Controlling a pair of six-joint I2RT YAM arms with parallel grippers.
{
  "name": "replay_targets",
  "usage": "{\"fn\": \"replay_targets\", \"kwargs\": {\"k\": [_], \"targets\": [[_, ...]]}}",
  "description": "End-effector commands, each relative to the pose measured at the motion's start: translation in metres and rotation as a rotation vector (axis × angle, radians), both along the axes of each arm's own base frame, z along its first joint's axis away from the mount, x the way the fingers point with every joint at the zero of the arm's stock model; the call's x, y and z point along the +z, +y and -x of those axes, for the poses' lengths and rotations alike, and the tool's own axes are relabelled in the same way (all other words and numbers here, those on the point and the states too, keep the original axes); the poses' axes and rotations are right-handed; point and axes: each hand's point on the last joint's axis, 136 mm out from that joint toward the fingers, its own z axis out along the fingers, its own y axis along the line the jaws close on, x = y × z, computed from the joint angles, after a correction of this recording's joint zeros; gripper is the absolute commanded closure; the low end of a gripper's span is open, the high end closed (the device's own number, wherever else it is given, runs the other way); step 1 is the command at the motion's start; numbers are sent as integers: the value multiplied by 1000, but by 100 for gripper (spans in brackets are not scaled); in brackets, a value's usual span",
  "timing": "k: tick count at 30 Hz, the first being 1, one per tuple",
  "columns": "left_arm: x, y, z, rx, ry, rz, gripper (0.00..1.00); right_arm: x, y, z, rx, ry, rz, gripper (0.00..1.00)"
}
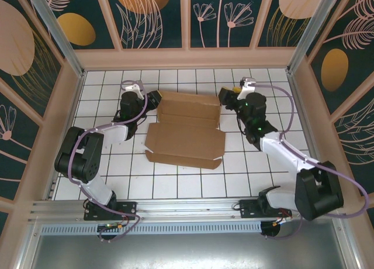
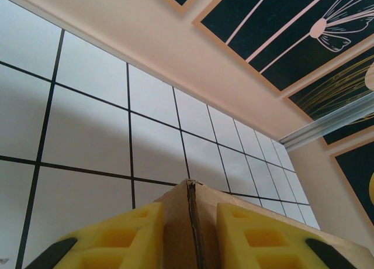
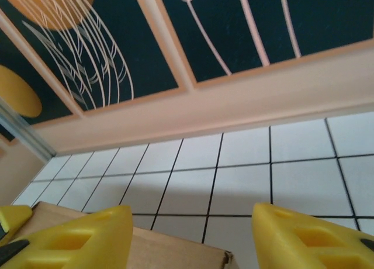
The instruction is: Fold the paper box
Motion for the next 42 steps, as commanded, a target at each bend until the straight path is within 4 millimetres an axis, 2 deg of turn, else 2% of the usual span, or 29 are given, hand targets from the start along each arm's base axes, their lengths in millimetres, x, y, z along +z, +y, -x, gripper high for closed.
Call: {"fn": "replay_targets", "kwargs": {"k": [1, 4, 10, 12, 13, 16, 17, 21, 24, 28, 32, 34, 37, 39, 42], "targets": [[-51, 10, 11, 22, 159, -100, 71, -48, 10, 3, 63, 201, 19, 44], [-53, 11, 11, 25, 160, -112, 71, -64, 10, -3, 51, 243, 37, 45], [-57, 10, 11, 24, 174, -103, 73, -103, 4, -12, 10, 348, 53, 58], [-56, 12, 10, 37, 184, -101, 74, -101, 4, -13, 11, 356, 56, 60], [-53, 14, 10, 47, 186, -101, 70, -94, 4, -13, 11, 345, 54, 60], [-11, 22, 11, 80, 108, -120, 54, -59, 2, -8, 20, 269, 66, 53], [9, 23, 11, 86, 69, -125, 51, -48, 1, -6, 16, 244, 85, 49], [74, 35, 24, 127, -44, -122, 45, -25, 5, 11, 6, 162, 228, 44], [97, 40, 43, 130, -75, -104, 43, -25, 30, 31, 70, 62, 431, 44], [89, 55, 63, 174, -45, -136, 44, -26, 57, 39, 121, -86, 732, 34], [84, 69, 78, 215, -54, -169, 44, -24, 88, 31, 185, -187, 942, 19], [88, 71, 84, 220, -65, -172, 44, -30, 107, 26, 232, -230, 1051, 15], [98, 71, 88, 211, -78, -159, 44, -44, 128, 14, 281, -244, 1156, 14], [103, 69, 90, 201, -77, -155, 44, -51, 136, 5, 290, -243, 1189, 14], [110, 66, 93, 181, -81, -134, 44, -58, 135, -12, 236, -258, 1253, 17]]}}
